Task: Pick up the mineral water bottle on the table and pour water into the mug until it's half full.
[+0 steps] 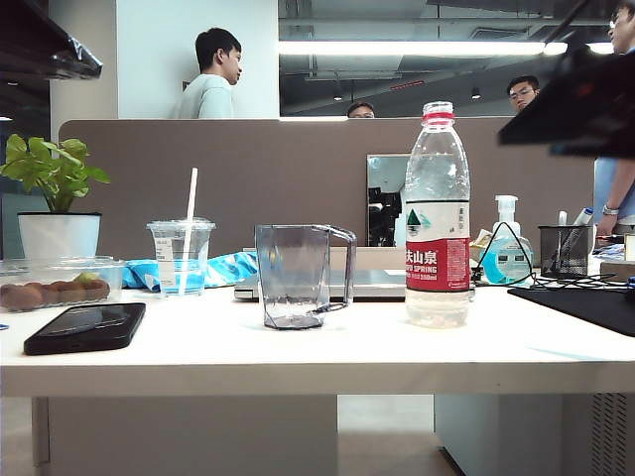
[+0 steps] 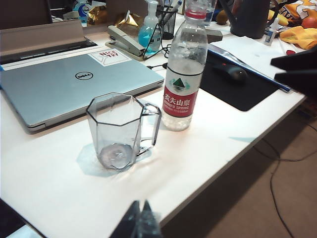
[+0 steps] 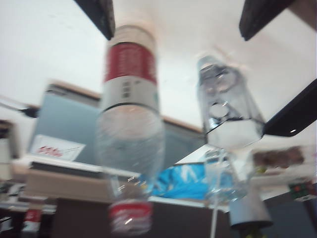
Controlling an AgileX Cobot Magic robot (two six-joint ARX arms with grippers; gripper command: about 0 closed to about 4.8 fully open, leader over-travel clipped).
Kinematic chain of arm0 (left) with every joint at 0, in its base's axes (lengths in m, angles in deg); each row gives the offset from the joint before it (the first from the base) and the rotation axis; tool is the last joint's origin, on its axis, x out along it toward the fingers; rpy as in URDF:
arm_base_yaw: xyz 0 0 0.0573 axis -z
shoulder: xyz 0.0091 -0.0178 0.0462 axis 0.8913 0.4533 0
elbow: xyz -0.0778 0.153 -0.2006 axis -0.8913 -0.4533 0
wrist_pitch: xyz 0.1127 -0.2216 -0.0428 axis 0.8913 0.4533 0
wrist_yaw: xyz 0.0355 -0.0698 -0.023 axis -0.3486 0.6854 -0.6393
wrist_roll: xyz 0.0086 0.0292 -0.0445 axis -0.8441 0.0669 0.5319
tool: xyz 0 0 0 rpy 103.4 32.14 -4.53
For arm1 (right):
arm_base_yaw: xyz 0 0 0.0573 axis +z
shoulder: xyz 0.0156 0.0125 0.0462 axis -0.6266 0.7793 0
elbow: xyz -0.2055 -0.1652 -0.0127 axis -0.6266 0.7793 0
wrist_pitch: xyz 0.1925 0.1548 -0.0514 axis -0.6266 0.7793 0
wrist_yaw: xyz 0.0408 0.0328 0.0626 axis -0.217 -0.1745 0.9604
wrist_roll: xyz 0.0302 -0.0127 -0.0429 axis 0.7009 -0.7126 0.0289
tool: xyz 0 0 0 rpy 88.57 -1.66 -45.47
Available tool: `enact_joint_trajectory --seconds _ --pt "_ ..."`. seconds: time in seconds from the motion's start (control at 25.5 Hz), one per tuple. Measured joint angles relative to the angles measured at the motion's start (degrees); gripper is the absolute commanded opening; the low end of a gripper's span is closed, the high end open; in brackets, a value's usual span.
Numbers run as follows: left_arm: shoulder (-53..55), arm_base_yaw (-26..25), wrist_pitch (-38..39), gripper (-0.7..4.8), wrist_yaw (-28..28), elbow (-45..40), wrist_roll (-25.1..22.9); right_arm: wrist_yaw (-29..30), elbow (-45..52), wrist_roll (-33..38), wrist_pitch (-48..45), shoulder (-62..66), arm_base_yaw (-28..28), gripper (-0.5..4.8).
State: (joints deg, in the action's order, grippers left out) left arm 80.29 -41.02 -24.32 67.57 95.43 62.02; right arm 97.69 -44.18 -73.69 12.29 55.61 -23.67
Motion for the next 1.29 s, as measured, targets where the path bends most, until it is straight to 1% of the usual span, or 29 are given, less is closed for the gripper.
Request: enact_joint_trajectory --seconds 0.04,0.08,0.16,0.24,0.27,0.43,0.63,0.67,0.74,1.1,1.29 --pt "0.0 -0.42 0.0 -0.05 0.09 0.0 0.0 0.0 0.0 0.02 -1.44 1.99 0.28 3.39" --pt "0.0 -0.63 0.0 -0.05 0.07 0.0 0.0 0.02 0.0 0.02 -2.99 4.04 0.46 3.53" --pt "-0.02 -0.55 -0.02 -0.05 0.11 0.0 0.0 -1.31 0.02 0.04 -9.68 11.15 0.37 4.21" --pt "-0.02 -0.52 0.0 -0.05 0.13 0.0 0.0 -1.73 0.02 0.04 -15.26 16.72 0.37 4.63" --pt "-0.02 -0.52 -0.02 -0.05 0.13 0.0 0.0 -1.86 0.02 0.13 -20.94 22.23 0.42 4.65" --pt "-0.04 -0.52 -0.04 -0.05 0.13 0.0 0.0 -2.03 -1.36 0.13 -31.06 31.95 0.46 4.74" --pt "-0.04 -0.52 -0.04 -0.05 0.15 0.0 0.0 -2.08 -4.92 0.13 -38.58 42.45 0.46 4.79" --pt "-0.07 -0.52 -0.07 -0.04 0.15 0.0 0.0 -2.1 -7.21 0.11 -41.03 46.01 0.48 4.79" --pt "-0.07 -0.52 -0.04 -0.05 0.17 0.0 0.0 -2.58 -10.34 0.11 -41.94 49.75 0.46 4.79" --pt "-0.07 -0.52 -0.04 -0.04 0.15 0.0 0.0 -3.34 -18.29 0.13 -43.06 56.92 0.5 4.79" --pt "-0.07 -0.52 -0.02 -0.04 0.15 0.0 0.0 -3.19 -23.15 2.23 -42.77 60.3 0.48 4.79"
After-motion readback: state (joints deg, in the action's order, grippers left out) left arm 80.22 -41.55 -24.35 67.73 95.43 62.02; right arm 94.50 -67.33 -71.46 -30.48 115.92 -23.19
